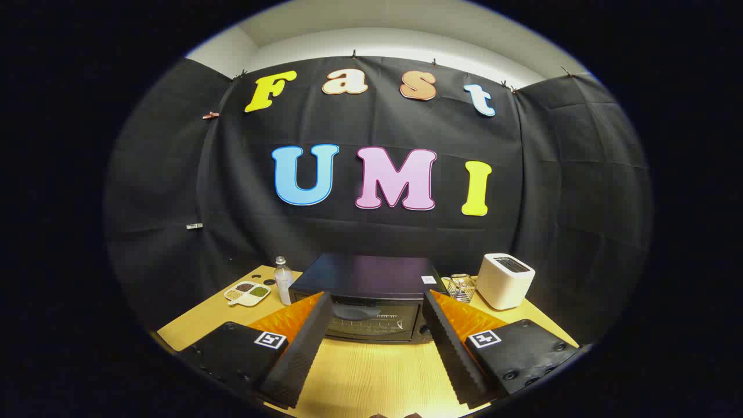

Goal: Open the toaster oven, put the food inside, and close the toaster oven door.

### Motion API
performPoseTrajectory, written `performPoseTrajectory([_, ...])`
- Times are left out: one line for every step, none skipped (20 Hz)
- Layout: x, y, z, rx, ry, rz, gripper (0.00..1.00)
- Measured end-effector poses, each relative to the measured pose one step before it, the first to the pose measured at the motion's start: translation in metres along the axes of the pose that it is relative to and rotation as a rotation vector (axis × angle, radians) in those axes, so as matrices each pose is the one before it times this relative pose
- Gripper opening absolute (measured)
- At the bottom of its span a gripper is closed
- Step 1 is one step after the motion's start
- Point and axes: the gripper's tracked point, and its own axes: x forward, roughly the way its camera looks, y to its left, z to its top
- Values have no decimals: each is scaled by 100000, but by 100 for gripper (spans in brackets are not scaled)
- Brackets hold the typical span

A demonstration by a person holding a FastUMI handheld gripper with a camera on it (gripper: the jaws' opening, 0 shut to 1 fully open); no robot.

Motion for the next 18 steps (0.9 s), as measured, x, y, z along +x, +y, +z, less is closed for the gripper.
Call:
performPoseTrajectory([15, 55, -47, 148, 194, 4, 97])
performPoseTrajectory([22, 41, -85, 153, 179, -28, 97])
performPoseTrajectory([28, 26, -67, 49, 259, -134, 97])
performPoseTrajectory([-63, 68, -78, 22, 211, -84, 97])
performPoseTrajectory([7, 16, -113, 54, 68, -77, 97])
performPoseTrajectory([97, -50, -97, 11, 72, -70, 97])
performPoseTrajectory([29, 32, -111, -68, 262, -73, 97])
performPoseTrajectory([77, -6, -176, -16, 327, -56, 97])
performPoseTrajectory([68, 4, -119, 170, 353, -109, 97])
performPoseTrajectory([21, 35, -145, 315, 319, -80, 97])
performPoseTrajectory([83, 34, -79, 321, 335, -88, 97])
performPoseTrajectory([81, 55, -122, 218, 232, 7, 97])
performPoseTrajectory([124, 68, -41, 132, 281, 8, 97])
performPoseTrajectory([137, 113, -104, 28, 173, 187, 97])
performPoseTrajectory([164, 136, 9, -85, -4, 236, 97])
performPoseTrajectory([229, 182, -17, -273, -95, 352, 97])
performPoseTrajectory([212, 204, -98, -379, 86, 372, 97])
performPoseTrajectory([266, 242, -172, -303, 257, 441, 97])
